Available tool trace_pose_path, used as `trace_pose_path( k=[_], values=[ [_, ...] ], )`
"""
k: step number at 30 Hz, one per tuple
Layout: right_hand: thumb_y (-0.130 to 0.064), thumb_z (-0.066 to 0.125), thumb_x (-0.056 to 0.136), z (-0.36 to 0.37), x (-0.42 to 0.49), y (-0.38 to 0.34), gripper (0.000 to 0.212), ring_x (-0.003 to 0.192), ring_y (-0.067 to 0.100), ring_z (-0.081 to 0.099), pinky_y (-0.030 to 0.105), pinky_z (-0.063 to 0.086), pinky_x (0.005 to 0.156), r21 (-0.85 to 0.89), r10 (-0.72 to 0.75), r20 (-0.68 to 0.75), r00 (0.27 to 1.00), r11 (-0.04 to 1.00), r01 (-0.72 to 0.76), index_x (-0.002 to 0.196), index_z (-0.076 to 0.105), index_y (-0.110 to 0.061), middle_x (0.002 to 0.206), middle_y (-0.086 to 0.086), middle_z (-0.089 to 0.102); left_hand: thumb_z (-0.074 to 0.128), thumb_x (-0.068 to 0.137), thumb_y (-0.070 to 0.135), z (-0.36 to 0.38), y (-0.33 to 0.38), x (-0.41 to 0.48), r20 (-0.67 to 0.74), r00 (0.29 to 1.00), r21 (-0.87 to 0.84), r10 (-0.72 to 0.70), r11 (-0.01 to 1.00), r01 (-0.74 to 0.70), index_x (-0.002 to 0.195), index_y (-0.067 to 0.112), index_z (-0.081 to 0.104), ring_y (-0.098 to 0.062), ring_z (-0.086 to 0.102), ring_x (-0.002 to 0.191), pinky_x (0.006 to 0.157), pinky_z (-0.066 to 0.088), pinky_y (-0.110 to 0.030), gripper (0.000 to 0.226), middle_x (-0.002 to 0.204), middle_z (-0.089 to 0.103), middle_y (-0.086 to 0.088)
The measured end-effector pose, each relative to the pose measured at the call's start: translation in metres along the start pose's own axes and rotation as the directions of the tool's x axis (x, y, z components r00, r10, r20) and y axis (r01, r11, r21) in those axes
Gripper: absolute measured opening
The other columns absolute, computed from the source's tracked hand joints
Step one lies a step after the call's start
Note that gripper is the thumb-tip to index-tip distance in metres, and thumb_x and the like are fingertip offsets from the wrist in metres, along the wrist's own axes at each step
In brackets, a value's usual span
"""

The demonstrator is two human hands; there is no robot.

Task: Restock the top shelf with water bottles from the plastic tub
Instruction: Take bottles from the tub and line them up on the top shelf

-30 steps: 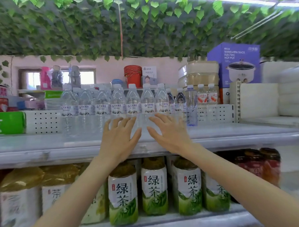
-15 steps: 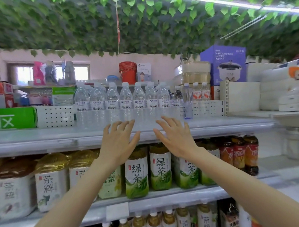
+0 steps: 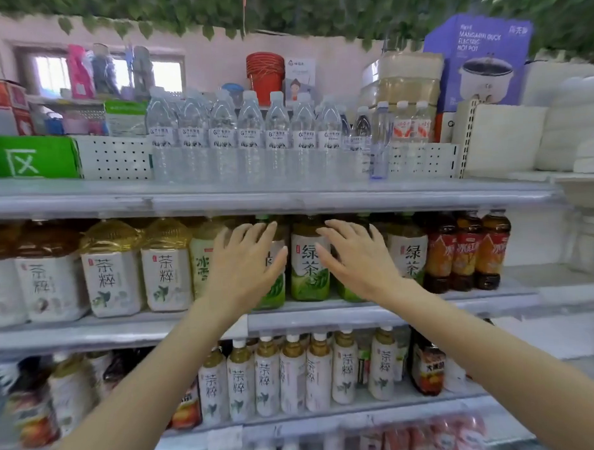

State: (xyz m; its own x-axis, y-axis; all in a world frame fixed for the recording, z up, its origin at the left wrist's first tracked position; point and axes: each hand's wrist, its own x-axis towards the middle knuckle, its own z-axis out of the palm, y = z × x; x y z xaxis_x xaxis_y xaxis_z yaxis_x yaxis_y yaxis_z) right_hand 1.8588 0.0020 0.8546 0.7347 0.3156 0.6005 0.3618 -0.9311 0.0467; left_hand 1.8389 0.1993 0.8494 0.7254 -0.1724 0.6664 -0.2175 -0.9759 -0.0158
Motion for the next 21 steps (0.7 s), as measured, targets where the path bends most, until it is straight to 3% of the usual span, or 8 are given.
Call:
trace_pose_path(
  k=[4, 7, 10, 13, 17, 19, 21],
  values=[
    [-0.049, 0.026, 0.090, 0.039, -0.031, -0.009, 0.056, 0.121, 0.026, 0.053, 0.055, 0.034, 0.102, 0.031, -0.069, 0.025, 0.997, 0.997, 0.068, 0.124, 0.059, -0.018, 0.133, 0.003, 0.056, 0.011, 0.084, 0.059, 0.026, 0.003, -0.041, 0.056, 0.998, 0.005, 0.005, 1.000, -0.006, 0.138, 0.017, 0.046, -0.024, 0.043, 0.128, 0.105, 0.027, -0.045, 0.076, 0.137, 0.052, -0.005],
    [-0.050, 0.025, 0.087, 0.068, -0.056, -0.014, 0.059, 0.119, 0.027, 0.054, 0.054, 0.039, 0.099, 0.015, -0.094, 0.162, 0.982, 0.996, 0.093, 0.123, 0.060, -0.017, 0.134, 0.004, 0.055, 0.012, 0.084, 0.061, 0.048, -0.004, -0.076, 0.163, 0.986, 0.027, 0.041, 0.999, -0.046, 0.138, 0.017, 0.046, -0.024, 0.043, 0.128, 0.107, 0.026, -0.049, 0.078, 0.137, 0.052, -0.004],
    [-0.048, 0.034, 0.087, 0.095, -0.081, -0.020, 0.053, 0.111, 0.029, 0.060, 0.057, 0.043, 0.092, 0.022, -0.131, 0.209, 0.969, 0.991, 0.129, 0.115, 0.064, -0.015, 0.128, 0.008, 0.060, 0.023, 0.087, 0.057, 0.072, -0.014, -0.108, 0.215, 0.974, 0.018, 0.065, 0.997, -0.070, 0.128, 0.013, 0.057, -0.028, 0.055, 0.115, 0.099, 0.036, -0.051, 0.069, 0.125, 0.061, -0.009],
    [-0.048, 0.031, 0.086, 0.128, -0.110, -0.027, 0.055, 0.112, 0.030, 0.058, 0.055, 0.041, 0.094, 0.027, -0.180, 0.277, 0.944, 0.983, 0.180, 0.119, 0.062, -0.016, 0.131, 0.008, 0.058, 0.020, 0.086, 0.055, 0.103, -0.025, -0.140, 0.295, 0.951, -0.012, 0.096, 0.995, -0.096, 0.133, 0.015, 0.052, -0.029, 0.051, 0.119, 0.101, 0.032, -0.049, 0.069, 0.130, 0.058, -0.007],
    [-0.053, 0.023, 0.088, 0.177, -0.156, -0.040, 0.064, 0.120, 0.028, 0.053, 0.053, 0.042, 0.093, 0.053, -0.137, 0.454, 0.880, 0.991, 0.127, 0.126, 0.056, -0.014, 0.138, 0.008, 0.052, 0.016, 0.086, 0.057, 0.150, -0.033, -0.194, 0.419, 0.900, -0.091, 0.123, 0.991, -0.093, 0.139, 0.016, 0.044, -0.029, 0.043, 0.127, 0.106, 0.025, -0.049, 0.073, 0.136, 0.052, -0.006],
    [-0.059, 0.012, 0.084, 0.203, -0.182, -0.046, 0.075, 0.129, 0.028, 0.044, 0.054, 0.033, 0.103, 0.052, -0.103, 0.571, 0.814, 0.995, 0.090, 0.134, 0.048, -0.016, 0.147, 0.007, 0.040, 0.021, 0.087, 0.056, 0.177, -0.036, -0.229, 0.480, 0.862, -0.123, 0.164, 0.985, -0.119, 0.137, 0.014, 0.047, -0.030, 0.047, 0.124, 0.105, 0.027, -0.049, 0.070, 0.133, 0.055, -0.008],
    [-0.058, 0.010, 0.084, 0.230, -0.213, -0.050, 0.077, 0.126, 0.031, 0.047, 0.054, 0.034, 0.101, 0.068, -0.093, 0.613, 0.785, 0.996, 0.065, 0.133, 0.049, -0.014, 0.148, 0.008, 0.039, 0.028, 0.087, 0.053, 0.203, -0.039, -0.267, 0.522, 0.831, -0.150, 0.191, 0.980, -0.131, 0.131, 0.010, 0.054, -0.032, 0.054, 0.117, 0.099, 0.035, -0.051, 0.067, 0.126, 0.060, -0.011]
  ],
)
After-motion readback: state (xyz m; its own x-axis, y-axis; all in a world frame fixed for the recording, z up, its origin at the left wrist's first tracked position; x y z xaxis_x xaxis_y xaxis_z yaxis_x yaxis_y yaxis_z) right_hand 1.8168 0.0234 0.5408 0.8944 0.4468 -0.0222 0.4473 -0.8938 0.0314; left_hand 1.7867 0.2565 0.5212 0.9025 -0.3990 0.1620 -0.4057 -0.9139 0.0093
